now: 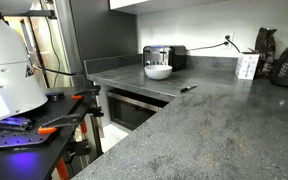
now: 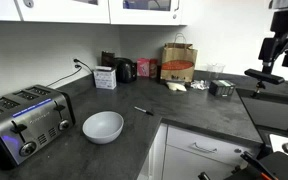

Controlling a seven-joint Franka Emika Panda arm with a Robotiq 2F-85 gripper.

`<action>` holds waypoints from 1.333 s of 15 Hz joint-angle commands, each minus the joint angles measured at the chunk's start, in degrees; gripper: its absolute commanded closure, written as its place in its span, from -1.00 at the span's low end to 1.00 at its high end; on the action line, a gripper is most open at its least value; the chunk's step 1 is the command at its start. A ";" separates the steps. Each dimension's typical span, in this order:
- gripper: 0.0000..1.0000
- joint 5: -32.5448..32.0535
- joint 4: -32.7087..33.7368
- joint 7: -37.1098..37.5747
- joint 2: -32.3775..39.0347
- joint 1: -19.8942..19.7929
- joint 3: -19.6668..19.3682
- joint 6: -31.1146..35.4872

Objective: Move the white bowl to the right

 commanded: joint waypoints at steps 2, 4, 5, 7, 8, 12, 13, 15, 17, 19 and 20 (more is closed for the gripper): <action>-1.00 -0.49 0.15 0.53 -0.09 0.88 -0.67 -0.32; -1.00 -0.49 0.15 0.53 -0.09 0.88 -0.67 -0.32; -1.00 -0.49 0.15 0.53 -0.09 0.88 -0.67 -0.32; -1.00 1.68 -0.03 0.43 1.94 3.57 -0.23 2.12; -1.00 2.75 -0.24 0.99 3.64 5.52 0.89 3.66; -1.00 8.66 -1.38 4.53 13.35 13.95 6.51 15.14; -1.00 10.62 -1.22 6.92 17.38 15.83 8.62 19.21; -1.00 14.47 -0.42 13.44 25.26 18.36 12.77 29.50; -1.00 18.08 2.13 18.53 34.07 20.25 16.22 38.53; -1.00 20.47 5.90 22.29 42.84 21.37 18.97 44.76; -1.00 21.06 7.98 23.26 46.74 21.70 19.85 46.81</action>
